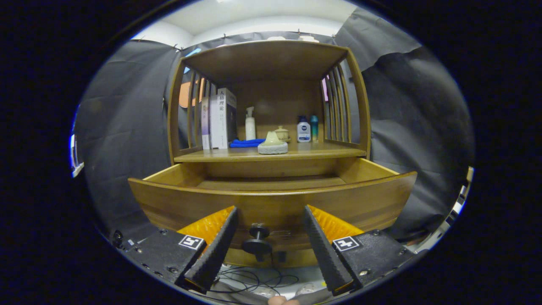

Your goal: Pull open the drawer, take out the items inside it, and place them on the countertop above the cabinet.

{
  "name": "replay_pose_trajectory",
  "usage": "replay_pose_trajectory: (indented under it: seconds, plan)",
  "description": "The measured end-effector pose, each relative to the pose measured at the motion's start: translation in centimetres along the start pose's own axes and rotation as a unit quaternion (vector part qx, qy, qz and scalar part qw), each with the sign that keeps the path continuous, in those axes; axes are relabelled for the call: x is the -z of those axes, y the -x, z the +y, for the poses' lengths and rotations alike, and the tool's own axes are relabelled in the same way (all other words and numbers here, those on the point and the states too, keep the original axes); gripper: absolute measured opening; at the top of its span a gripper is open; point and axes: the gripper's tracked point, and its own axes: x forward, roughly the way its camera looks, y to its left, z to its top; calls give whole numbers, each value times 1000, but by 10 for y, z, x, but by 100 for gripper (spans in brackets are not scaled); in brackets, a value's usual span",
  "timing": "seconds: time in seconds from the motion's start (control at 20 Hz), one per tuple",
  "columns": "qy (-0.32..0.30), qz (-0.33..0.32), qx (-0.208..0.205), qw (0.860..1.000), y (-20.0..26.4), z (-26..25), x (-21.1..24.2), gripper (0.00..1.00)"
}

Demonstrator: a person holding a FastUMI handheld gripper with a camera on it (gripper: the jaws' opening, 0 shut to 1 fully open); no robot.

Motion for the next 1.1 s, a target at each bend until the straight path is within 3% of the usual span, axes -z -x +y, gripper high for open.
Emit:
replay_pose_trajectory:
  seconds: [0.45, 1.1]
  plan:
    - [30, -15, 24, 999, -5, -1, 5, 96]
    - [28, -26, 26, 999, -13, 4, -1, 96]
